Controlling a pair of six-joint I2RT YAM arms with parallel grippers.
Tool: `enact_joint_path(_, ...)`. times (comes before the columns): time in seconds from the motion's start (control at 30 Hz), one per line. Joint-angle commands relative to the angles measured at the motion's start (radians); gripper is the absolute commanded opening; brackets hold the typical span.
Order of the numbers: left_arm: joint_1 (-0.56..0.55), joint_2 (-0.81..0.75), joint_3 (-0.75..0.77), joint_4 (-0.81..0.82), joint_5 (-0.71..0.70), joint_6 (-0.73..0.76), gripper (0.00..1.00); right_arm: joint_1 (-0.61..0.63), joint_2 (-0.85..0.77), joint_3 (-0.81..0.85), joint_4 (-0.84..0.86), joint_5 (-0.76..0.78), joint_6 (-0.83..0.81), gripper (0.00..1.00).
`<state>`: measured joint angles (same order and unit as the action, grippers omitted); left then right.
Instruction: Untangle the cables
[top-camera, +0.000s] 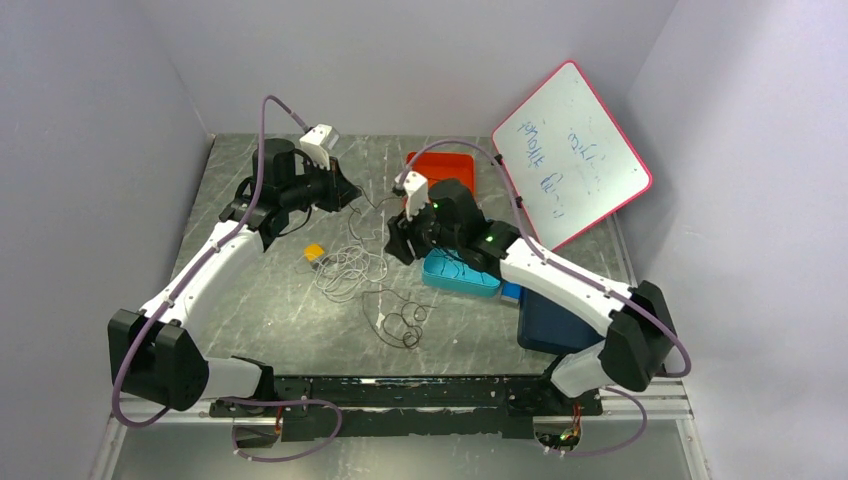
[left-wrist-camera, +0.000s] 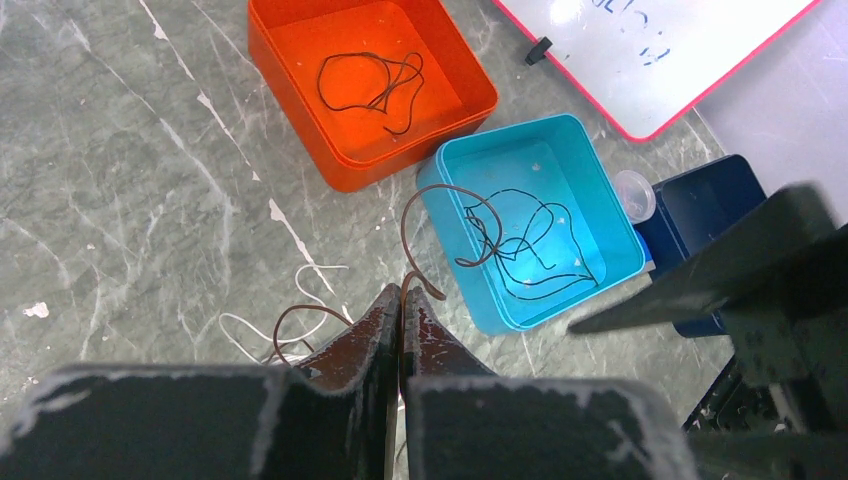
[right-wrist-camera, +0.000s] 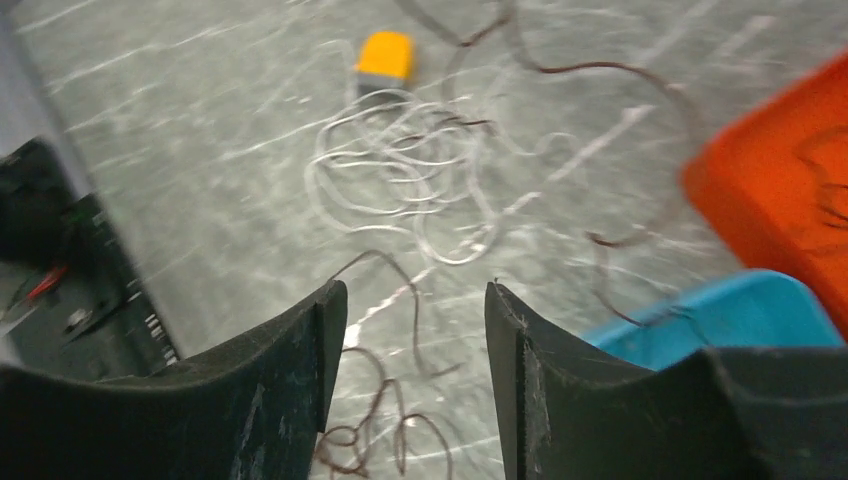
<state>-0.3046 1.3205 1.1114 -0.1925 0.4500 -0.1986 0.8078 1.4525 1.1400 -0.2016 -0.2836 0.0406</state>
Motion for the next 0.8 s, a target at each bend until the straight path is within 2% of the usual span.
enact_joint_path(0.0, 0.009, -0.004, 0.029, 0.023, 0.015, 0.003, 0.07, -0.020, -0.071, -0.016, -0.017, 0.378, 0.019, 0.57)
enact_joint_path(0.1, 0.009, -0.007, 0.030, 0.021, 0.012, 0.004, 0.07, -0.083, -0.050, -0.001, -0.121, 0.459, 0.048, 0.56)
enact_joint_path(0.27, 0.009, -0.008, 0.027, 0.028, 0.013, 0.001, 0.07, -0.196, -0.014, -0.017, -0.220, 0.359, 0.049, 0.61)
enact_joint_path(0.53, 0.009, -0.011, 0.027, 0.015, 0.004, 0.009, 0.07, -0.254, 0.075, -0.050, -0.186, 0.161, 0.039, 0.67)
enact_joint_path(0.77, 0.009, -0.009, 0.025, 0.015, 0.009, 0.006, 0.07, -0.256, 0.151, -0.057, -0.182, 0.113, 0.026, 0.65)
